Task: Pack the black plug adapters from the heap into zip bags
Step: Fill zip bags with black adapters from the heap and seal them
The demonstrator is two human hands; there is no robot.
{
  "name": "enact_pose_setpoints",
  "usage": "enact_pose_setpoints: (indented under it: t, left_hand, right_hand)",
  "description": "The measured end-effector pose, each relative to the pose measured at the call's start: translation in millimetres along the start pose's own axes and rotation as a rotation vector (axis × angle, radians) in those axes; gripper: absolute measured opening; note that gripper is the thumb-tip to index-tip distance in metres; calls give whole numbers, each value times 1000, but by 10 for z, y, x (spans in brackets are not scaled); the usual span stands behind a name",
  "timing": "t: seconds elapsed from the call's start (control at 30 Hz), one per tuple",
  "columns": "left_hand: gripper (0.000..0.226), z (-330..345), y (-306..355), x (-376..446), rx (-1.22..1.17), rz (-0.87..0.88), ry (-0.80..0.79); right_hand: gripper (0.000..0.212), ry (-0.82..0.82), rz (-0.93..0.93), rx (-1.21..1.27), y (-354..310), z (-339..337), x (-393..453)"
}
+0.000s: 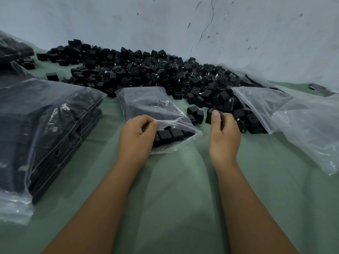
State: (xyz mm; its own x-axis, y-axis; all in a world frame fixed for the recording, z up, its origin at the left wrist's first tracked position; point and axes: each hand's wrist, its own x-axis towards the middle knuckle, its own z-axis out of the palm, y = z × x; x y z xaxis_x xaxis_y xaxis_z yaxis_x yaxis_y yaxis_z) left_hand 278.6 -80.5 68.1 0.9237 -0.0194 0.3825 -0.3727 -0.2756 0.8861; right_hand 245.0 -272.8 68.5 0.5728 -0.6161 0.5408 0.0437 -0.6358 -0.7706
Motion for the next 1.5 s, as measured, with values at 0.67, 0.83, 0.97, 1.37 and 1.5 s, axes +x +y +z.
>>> enact_pose_setpoints:
  t: [0.67,0.83,0.97,1.37,1.5]
  left_hand:
    - [18,-81,121,-53,10,79,-111]
    - [15,-49,76,-31,98,123,-88]
    - [13,-30,27,-4,122,106,-35]
    - [10,-16,-9,19,138,109,-20]
    - [7,-35,19,16,131,131,5]
  right_hand:
    - [43,-568,394,320,-508,333,-421]
    - [25,-595,653,647,-576,320,-392]
    - [4,-529,412,327,-508,286,-410]
    - [12,-415,-143,-121,-420,286,-457]
    - [15,-450,-324,-285,-447,240,-444]
